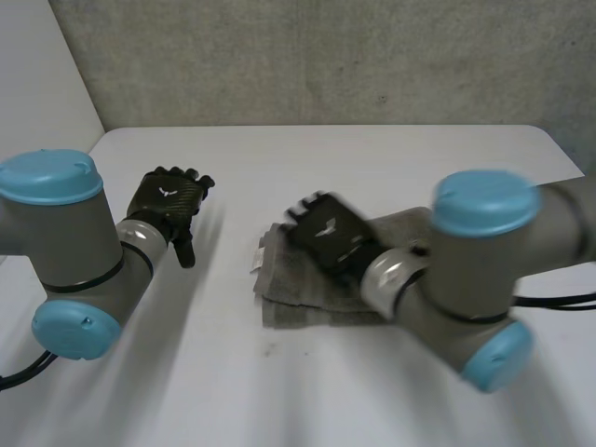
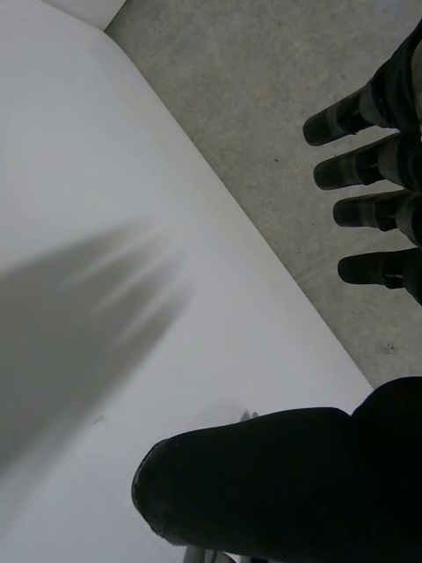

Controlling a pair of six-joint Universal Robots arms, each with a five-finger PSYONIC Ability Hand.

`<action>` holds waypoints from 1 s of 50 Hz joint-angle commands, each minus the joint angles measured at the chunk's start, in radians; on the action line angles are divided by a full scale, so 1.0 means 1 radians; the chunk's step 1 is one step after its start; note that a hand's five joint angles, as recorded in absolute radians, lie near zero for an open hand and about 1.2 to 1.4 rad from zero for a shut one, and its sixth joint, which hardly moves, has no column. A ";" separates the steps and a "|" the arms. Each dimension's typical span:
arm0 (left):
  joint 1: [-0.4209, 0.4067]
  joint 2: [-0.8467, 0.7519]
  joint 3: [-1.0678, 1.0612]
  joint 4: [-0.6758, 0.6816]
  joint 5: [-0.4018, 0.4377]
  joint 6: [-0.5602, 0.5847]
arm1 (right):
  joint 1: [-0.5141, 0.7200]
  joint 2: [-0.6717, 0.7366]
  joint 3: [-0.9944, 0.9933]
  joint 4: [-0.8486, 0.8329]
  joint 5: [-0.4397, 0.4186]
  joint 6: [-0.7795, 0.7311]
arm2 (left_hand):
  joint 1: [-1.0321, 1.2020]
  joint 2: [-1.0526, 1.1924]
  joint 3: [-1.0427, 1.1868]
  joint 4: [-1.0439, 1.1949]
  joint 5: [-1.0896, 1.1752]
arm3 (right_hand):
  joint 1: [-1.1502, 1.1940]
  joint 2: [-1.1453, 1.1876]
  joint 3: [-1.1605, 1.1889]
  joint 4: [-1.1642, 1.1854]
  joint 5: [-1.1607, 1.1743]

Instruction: Fold the towel.

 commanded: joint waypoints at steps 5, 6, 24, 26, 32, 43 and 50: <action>-0.022 -0.002 0.003 0.002 0.000 0.000 | -0.367 -0.125 0.259 -0.004 -0.119 0.203 | 0.002 0.009 0.006 0.008 -0.034 | -0.061 -0.071 -0.067 -0.082 -0.061; -0.022 -0.002 0.003 0.002 0.000 0.000 | -0.367 -0.125 0.259 -0.004 -0.119 0.203 | 0.002 0.009 0.006 0.008 -0.034 | -0.061 -0.071 -0.067 -0.082 -0.061; -0.069 0.006 -0.007 0.000 -0.005 -0.001 | -0.502 -0.073 0.272 -0.031 -0.086 -0.035 | 0.002 0.009 0.006 0.008 -0.034 | 1.161 1.151 1.155 1.139 1.160; -0.069 0.009 -0.015 0.000 -0.003 0.000 | -0.472 -0.079 0.256 -0.031 -0.078 -0.034 | 0.002 0.009 0.006 0.008 -0.034 | 1.161 1.151 1.155 1.139 1.160; -0.066 0.032 -0.032 0.000 -0.005 -0.001 | -0.218 -0.087 0.137 -0.033 -0.036 -0.041 | 0.002 0.009 0.006 0.008 -0.034 | 1.161 1.151 1.155 1.139 1.160; -0.062 0.044 -0.055 0.003 -0.006 -0.001 | 0.162 0.063 0.023 -0.054 -0.021 -0.196 | 0.002 0.009 0.006 0.008 -0.034 | 1.161 1.151 1.155 1.139 1.160; -0.060 0.058 -0.044 0.006 -0.008 -0.003 | 0.193 0.096 0.047 -0.068 -0.021 -0.304 | 0.002 0.009 0.006 0.008 -0.034 | 0.451 0.441 0.445 0.430 0.451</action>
